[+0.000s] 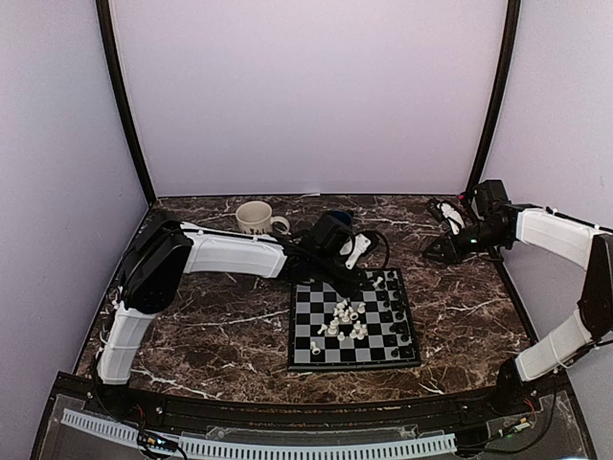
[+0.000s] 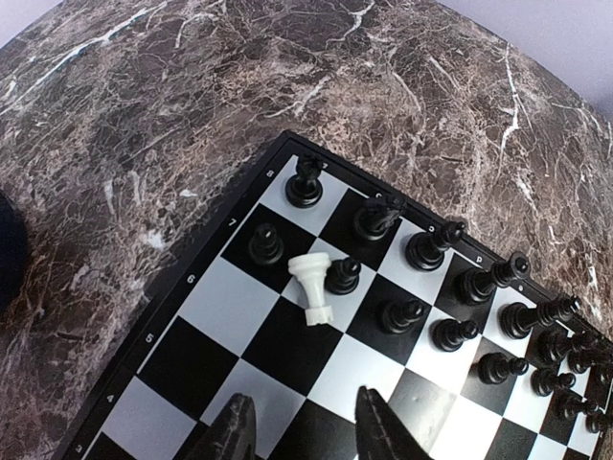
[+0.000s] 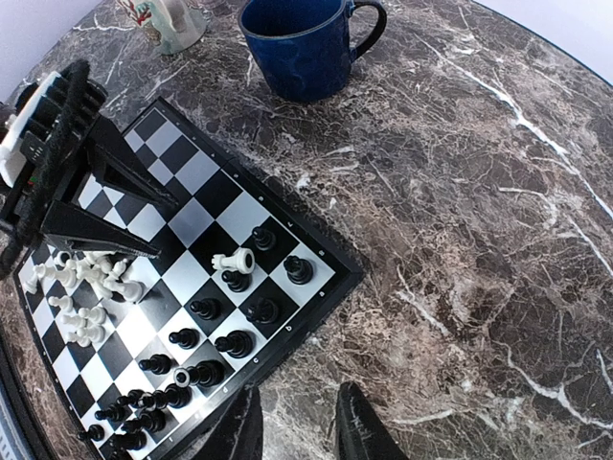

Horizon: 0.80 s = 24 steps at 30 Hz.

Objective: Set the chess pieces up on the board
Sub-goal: Pick up the rook from the chessboard.

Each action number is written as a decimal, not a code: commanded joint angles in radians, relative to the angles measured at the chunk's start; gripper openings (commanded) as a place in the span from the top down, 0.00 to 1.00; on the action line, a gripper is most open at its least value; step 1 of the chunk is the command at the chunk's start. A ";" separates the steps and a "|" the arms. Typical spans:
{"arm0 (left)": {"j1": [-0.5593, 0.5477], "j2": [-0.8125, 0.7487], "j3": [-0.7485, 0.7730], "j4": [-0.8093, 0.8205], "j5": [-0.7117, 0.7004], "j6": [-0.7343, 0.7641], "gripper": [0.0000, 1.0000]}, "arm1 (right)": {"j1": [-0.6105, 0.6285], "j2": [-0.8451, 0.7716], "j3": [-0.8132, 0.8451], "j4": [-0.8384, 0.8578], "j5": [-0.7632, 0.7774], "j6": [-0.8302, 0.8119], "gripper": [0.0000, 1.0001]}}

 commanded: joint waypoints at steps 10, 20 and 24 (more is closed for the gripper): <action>-0.001 0.100 0.122 0.028 0.057 -0.025 0.65 | -0.005 -0.013 -0.010 0.037 0.023 0.018 0.72; -0.001 0.134 0.155 0.039 0.088 -0.028 0.69 | -0.004 0.001 -0.007 0.037 0.029 0.017 0.72; -0.001 0.145 0.164 0.037 0.052 -0.039 0.72 | -0.005 0.004 -0.007 0.036 0.027 0.017 0.72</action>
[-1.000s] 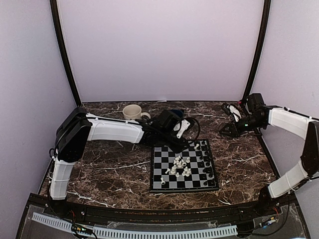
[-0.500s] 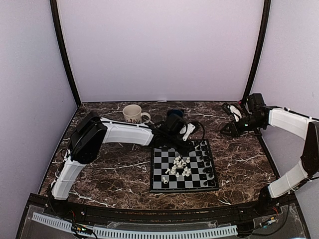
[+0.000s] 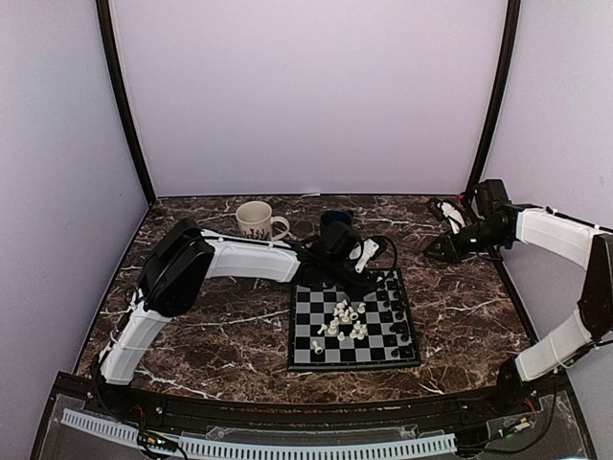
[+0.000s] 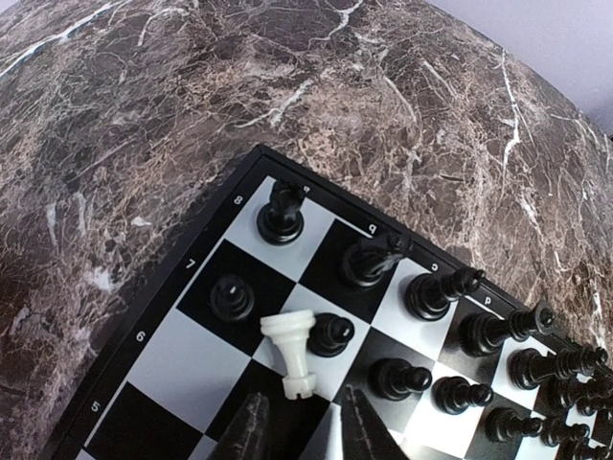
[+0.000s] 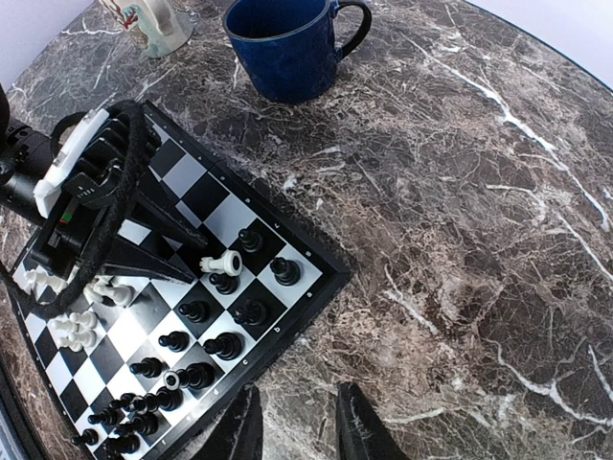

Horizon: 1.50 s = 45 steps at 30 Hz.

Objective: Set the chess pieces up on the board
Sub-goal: Pick up the rook from the chessboard, then pass from the left arm to the right

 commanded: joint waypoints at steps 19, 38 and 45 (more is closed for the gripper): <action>-0.001 0.045 0.075 0.004 -0.044 -0.020 0.74 | -0.004 0.016 -0.005 0.016 0.005 0.000 0.72; -0.001 -0.043 -0.030 -0.002 -0.031 0.047 0.88 | -0.004 0.027 -0.002 0.015 0.001 -0.001 0.71; -0.001 -0.111 -0.134 0.026 -0.040 0.078 0.92 | -0.004 0.038 0.000 0.013 -0.003 -0.001 0.71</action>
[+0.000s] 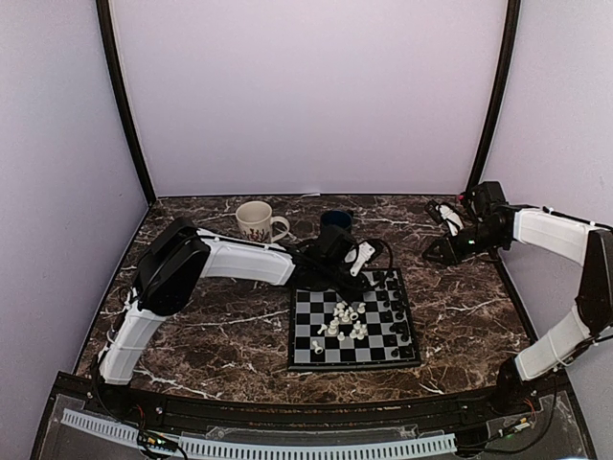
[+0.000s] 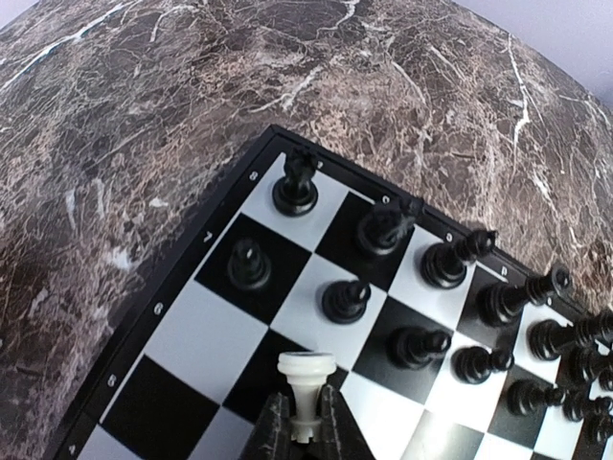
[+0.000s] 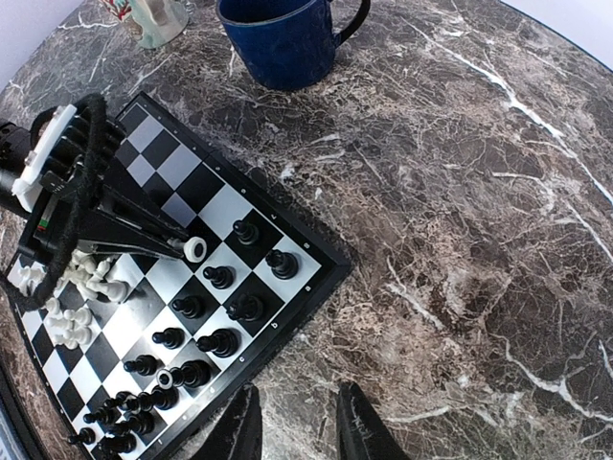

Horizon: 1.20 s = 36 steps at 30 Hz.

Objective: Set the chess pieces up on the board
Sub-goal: Pass from the left arm to the right

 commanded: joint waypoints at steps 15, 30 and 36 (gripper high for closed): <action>0.113 -0.238 -0.086 -0.185 0.248 -0.001 0.91 | 0.005 0.032 0.116 -0.145 -0.212 -0.145 0.69; 0.247 -0.295 -0.015 -0.402 0.654 -0.148 0.90 | 0.307 0.105 0.314 -0.156 0.037 -0.368 0.67; 0.267 -0.295 -0.002 -0.424 0.702 -0.149 0.89 | 0.440 0.206 0.397 -0.160 0.160 -0.467 0.67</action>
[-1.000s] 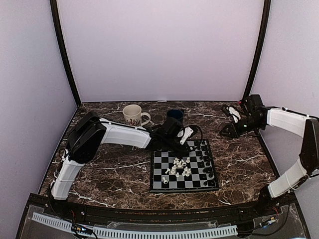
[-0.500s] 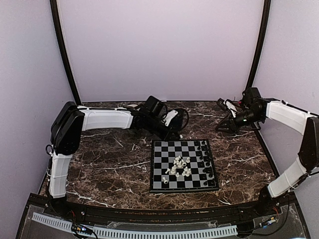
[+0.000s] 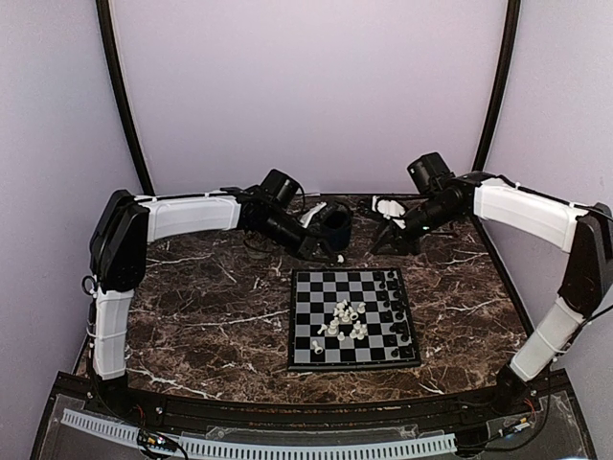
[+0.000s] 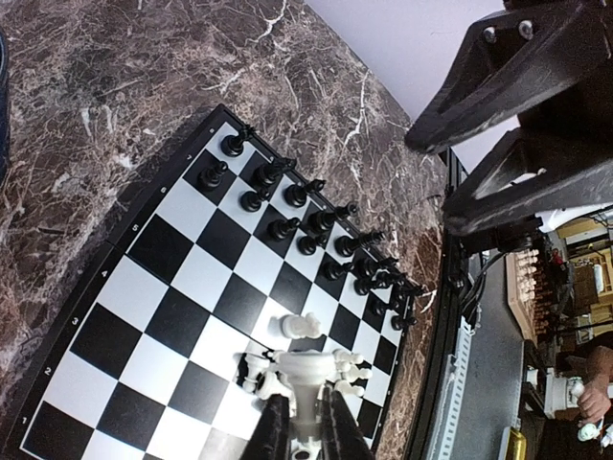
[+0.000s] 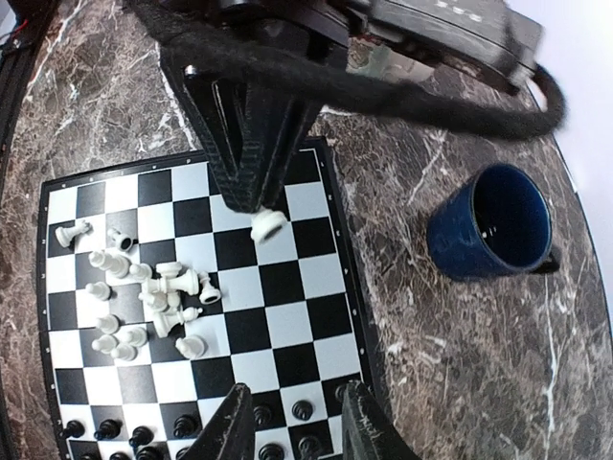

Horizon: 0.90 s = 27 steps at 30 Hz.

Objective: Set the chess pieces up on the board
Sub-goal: Pass from the left arm to the right

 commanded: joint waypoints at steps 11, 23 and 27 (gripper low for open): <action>0.017 -0.051 0.043 -0.084 0.156 -0.009 0.87 | 0.228 0.094 0.051 0.128 0.281 -0.189 0.56; 0.017 -0.051 0.048 -0.079 0.213 -0.027 0.87 | 0.303 0.112 0.031 0.148 0.358 -0.233 0.58; 0.016 -0.052 0.046 -0.090 0.211 -0.017 0.87 | 0.308 0.115 0.025 0.141 0.372 -0.239 0.67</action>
